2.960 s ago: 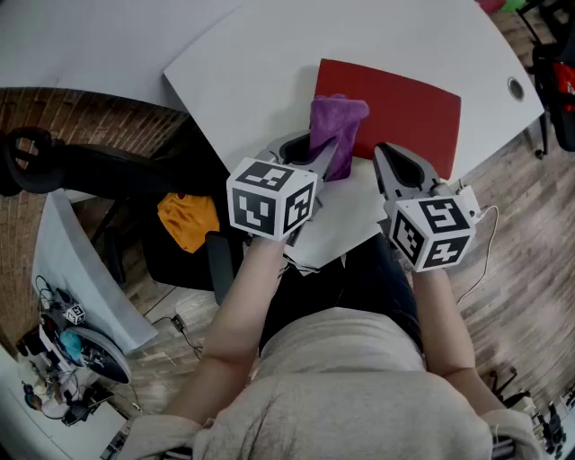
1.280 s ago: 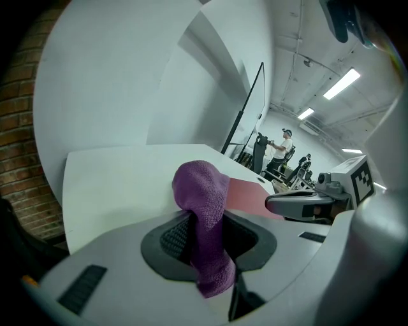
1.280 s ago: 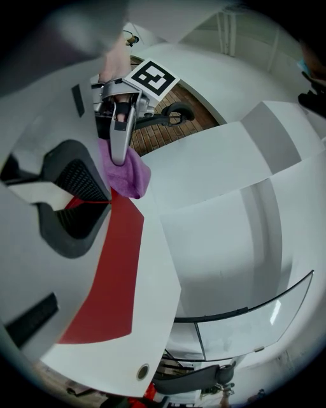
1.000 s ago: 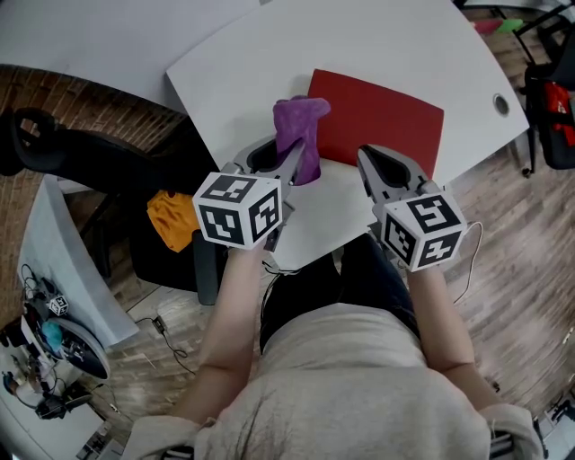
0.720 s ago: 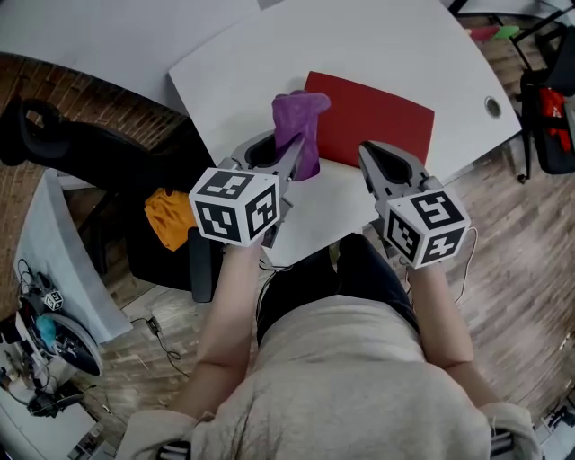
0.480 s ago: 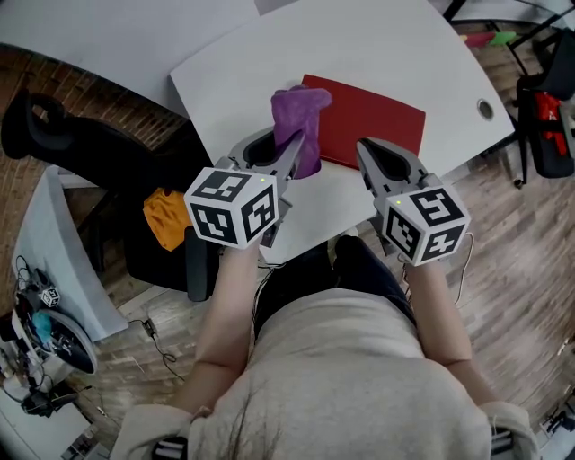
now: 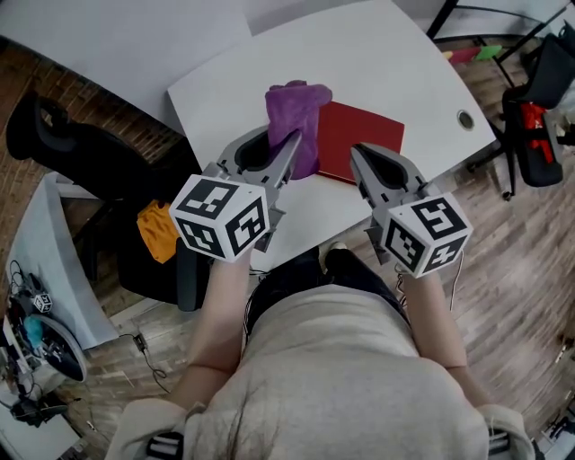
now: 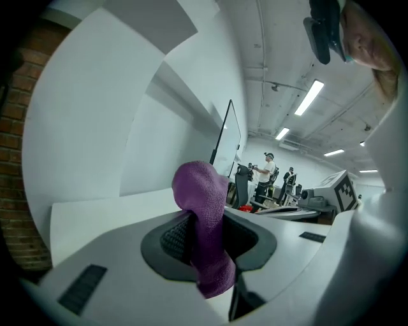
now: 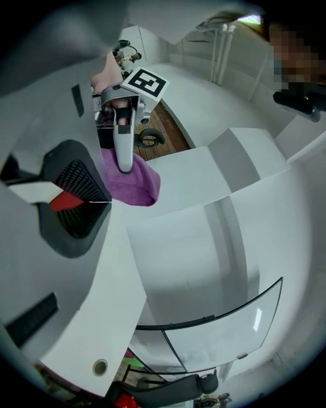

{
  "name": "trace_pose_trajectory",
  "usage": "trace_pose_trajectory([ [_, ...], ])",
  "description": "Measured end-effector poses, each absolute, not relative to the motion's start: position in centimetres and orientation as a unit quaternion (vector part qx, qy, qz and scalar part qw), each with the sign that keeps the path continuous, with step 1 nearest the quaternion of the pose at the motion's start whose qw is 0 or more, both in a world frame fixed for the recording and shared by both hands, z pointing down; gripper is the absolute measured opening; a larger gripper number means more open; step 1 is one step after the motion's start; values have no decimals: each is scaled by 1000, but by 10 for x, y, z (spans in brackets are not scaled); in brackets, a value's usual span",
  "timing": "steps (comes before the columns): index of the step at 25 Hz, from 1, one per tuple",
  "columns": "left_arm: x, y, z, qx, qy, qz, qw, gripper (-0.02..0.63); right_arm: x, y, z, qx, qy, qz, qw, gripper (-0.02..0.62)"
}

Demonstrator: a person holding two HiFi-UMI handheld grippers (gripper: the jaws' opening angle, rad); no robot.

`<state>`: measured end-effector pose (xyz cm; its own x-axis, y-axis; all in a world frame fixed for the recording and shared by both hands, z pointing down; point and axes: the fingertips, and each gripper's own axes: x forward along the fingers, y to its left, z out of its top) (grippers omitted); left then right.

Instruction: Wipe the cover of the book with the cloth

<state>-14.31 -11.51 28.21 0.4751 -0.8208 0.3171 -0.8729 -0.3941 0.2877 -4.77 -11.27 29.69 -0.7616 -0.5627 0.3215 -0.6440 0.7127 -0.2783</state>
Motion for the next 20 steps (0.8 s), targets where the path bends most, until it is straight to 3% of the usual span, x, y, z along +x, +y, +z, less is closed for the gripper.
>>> trace_pose_trajectory([
  [20,-88,-103,248,875,-451,23,175,110,7,-106,245,384,-913,139,15,21],
])
